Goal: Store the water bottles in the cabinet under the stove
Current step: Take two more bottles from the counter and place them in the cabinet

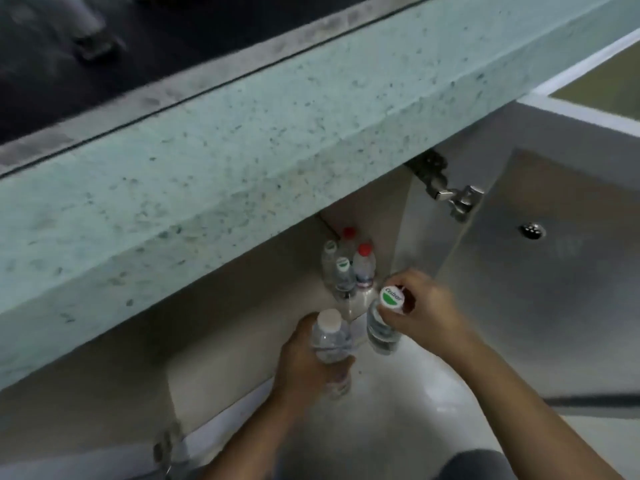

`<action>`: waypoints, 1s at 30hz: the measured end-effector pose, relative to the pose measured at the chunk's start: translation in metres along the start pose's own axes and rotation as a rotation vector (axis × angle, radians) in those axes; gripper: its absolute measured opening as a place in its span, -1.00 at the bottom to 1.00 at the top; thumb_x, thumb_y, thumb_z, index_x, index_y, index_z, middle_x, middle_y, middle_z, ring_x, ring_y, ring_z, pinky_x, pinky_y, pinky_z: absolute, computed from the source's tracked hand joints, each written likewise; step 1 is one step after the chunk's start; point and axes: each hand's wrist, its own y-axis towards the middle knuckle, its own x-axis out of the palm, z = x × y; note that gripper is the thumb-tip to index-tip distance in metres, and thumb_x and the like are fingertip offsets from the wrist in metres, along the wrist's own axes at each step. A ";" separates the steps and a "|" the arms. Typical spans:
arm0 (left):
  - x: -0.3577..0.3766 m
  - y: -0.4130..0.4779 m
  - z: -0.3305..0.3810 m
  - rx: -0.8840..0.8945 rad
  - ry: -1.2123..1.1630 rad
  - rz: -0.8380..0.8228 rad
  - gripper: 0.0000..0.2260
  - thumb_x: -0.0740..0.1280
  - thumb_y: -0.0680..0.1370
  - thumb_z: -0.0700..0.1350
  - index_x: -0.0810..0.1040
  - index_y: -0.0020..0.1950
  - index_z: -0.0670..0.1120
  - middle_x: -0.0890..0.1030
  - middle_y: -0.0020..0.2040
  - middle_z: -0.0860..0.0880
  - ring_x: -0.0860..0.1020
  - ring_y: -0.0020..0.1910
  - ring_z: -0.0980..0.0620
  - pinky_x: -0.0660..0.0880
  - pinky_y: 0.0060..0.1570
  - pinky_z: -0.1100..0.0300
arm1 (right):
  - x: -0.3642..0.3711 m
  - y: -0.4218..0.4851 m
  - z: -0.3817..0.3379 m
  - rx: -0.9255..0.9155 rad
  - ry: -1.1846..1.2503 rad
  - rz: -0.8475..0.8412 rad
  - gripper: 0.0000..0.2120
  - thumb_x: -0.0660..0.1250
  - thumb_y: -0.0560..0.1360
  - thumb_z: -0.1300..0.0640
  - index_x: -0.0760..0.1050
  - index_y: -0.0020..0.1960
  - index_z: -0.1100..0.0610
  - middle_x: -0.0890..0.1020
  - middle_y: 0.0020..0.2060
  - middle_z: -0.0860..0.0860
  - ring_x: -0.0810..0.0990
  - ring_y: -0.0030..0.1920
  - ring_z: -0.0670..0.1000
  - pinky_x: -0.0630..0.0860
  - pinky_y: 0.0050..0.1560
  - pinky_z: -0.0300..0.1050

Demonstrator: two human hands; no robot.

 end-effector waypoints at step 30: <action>0.047 0.255 -0.181 0.201 -0.109 0.445 -0.43 0.57 0.24 -0.17 0.40 0.16 -0.16 0.56 0.05 -0.10 0.51 -0.03 0.01 0.41 -0.06 0.21 | 0.198 0.104 0.136 -0.215 -0.007 0.011 -0.77 0.39 0.32 0.23 0.50 -0.03 0.15 0.59 -0.09 0.04 0.52 -0.10 -0.03 0.45 -0.10 -0.22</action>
